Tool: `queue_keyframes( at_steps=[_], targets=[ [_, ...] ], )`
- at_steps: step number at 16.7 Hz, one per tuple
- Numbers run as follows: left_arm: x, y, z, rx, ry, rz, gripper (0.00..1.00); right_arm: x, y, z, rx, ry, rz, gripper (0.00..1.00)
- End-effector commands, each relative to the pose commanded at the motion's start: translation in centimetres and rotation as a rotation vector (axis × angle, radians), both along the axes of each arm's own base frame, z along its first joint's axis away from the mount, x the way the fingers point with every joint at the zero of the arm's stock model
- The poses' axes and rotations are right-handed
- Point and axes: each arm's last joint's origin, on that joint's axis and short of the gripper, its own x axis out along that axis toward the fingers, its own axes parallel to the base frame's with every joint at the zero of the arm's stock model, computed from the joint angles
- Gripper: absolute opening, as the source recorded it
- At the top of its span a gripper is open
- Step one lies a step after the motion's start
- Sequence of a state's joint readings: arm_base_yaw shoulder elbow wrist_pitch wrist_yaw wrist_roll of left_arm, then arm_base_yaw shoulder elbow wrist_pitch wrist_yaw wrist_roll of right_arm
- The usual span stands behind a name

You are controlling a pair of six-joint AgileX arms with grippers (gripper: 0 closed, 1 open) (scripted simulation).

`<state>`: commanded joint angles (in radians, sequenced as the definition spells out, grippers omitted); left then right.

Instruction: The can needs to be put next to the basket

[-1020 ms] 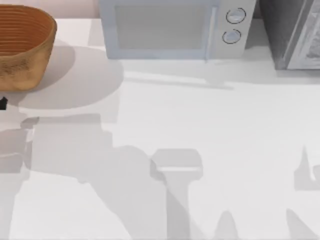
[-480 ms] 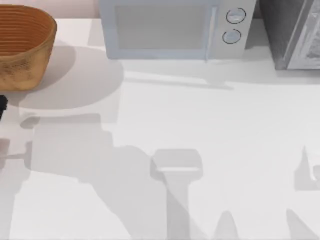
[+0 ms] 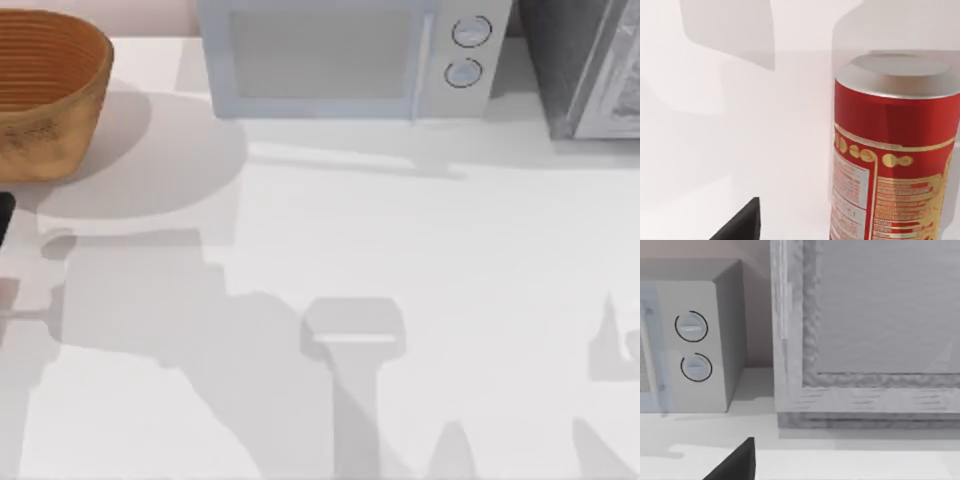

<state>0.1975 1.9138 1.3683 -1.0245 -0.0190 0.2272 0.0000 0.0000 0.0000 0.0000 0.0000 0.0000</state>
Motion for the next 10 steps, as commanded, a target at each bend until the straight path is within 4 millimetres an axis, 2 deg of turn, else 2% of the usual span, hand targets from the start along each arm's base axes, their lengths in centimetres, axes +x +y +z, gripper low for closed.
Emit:
queue_keyframes(
  at_steps=[5,10],
  targets=[
    [-0.4,1.4,1.5,0.055,0.032,-0.011,1.00,0.0,0.0,0.0,0.000,0.000,0.000,1.00],
    [0.3,0.0,3.6,0.013,-0.014,-0.002,1.00,0.0,0.0,0.0,0.000,0.000,0.000,1.00]
  ],
)
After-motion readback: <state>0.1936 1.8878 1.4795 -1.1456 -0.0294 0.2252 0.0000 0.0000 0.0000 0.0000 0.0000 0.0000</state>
